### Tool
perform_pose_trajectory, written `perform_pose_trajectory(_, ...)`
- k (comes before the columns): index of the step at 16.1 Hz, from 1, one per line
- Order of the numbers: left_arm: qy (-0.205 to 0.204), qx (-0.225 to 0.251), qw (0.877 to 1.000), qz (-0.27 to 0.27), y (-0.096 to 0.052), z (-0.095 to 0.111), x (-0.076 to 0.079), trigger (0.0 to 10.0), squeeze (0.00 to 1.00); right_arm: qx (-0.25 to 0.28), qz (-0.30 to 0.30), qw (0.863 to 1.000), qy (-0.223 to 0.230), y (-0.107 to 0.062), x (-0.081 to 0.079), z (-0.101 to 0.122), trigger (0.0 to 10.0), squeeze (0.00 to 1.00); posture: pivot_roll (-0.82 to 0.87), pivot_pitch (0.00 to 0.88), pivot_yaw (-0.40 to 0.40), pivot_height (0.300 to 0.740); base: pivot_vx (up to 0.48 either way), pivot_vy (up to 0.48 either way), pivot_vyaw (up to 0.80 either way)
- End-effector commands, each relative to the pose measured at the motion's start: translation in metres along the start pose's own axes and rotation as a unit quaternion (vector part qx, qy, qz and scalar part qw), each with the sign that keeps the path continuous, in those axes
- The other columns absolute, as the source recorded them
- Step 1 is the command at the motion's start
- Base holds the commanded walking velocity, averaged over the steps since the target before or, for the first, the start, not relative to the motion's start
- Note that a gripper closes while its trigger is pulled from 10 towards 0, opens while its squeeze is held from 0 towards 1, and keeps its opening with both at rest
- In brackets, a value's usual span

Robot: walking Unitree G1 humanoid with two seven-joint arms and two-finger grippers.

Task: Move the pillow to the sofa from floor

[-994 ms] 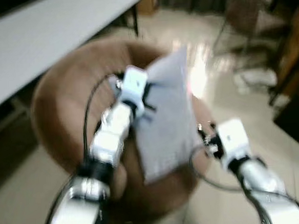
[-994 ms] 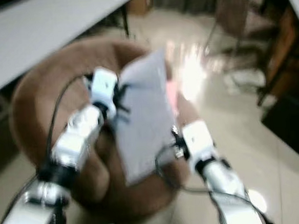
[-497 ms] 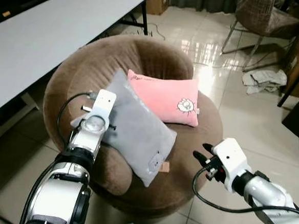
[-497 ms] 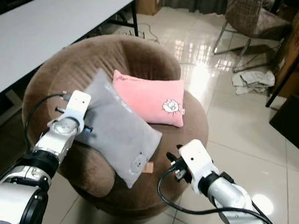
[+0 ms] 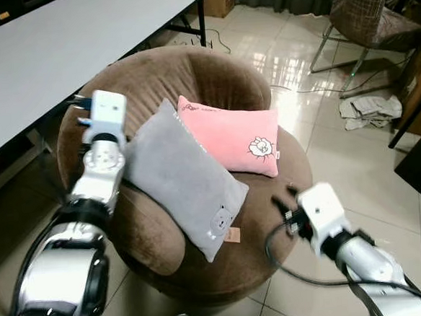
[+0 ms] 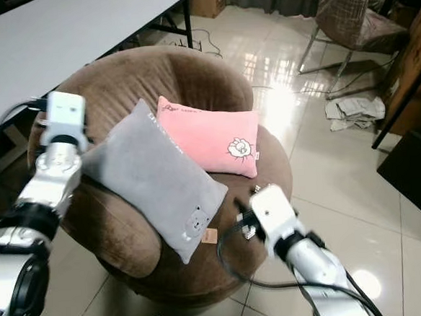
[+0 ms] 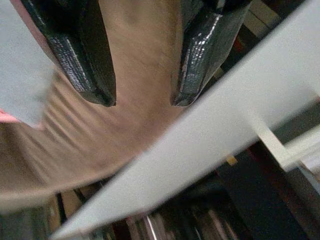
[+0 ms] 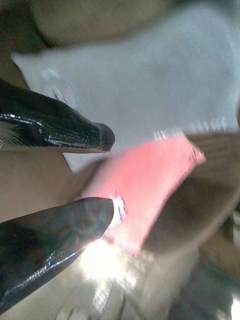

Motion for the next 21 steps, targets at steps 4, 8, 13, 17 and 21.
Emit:
perform_pose_trajectory(4, -0.189, 0.104, 0.971, -0.106, -0.032, 0.033, 0.006, 10.0, 0.00, 0.011, -0.082, 0.996, 0.035, 0.003, 0.012, 0.004, 10.0, 0.00, 0.00, 0.047, 0.039, 0.740, 0.000, 0.000, 0.16)
perform_pose_trajectory(8, -0.207, 0.143, 0.953, -0.166, -0.095, 0.053, 0.005, 10.0, 0.00, 0.043, -0.044, 0.996, 0.058, 0.007, -0.005, 0.016, 10.0, 0.00, 0.03, 0.048, 0.030, 0.740, 0.000, 0.000, 0.80)
perform_pose_trajectory(13, -0.147, 0.041, 0.972, -0.179, -0.125, 0.010, 0.005, 10.0, 0.00, 0.058, -0.020, 0.996, 0.067, 0.005, -0.009, 0.023, 10.0, 0.00, 0.03, 0.030, 0.028, 0.740, 0.000, 0.000, 0.80)
perform_pose_trajectory(17, -0.177, -0.029, 0.968, -0.177, -0.130, -0.011, 0.022, 10.0, 0.00, 0.040, -0.046, 0.993, 0.104, 0.004, -0.002, 0.012, 10.0, 0.00, 0.03, 0.025, 0.014, 0.740, 0.000, 0.000, 0.80)
perform_pose_trajectory(21, -0.140, -0.024, 0.962, -0.235, -0.147, -0.010, 0.041, 10.0, 0.00, 0.035, -0.045, 0.992, 0.114, 0.015, 0.005, 0.012, 10.0, 0.00, 0.05, 0.037, -0.029, 0.740, 0.000, 0.000, 0.80)
Point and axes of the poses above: a point about 5 cm out from each wrist's last joint towards the gripper, its own y axis pointing out of the wrist towards the gripper, its own z axis along the axis of the wrist's last joint, x = y × z, the point moved 4 cm from there along y, pointing out of the wrist towards the gripper, and after that the axes turned 3 degrees about -y, right-handed, at the moved point
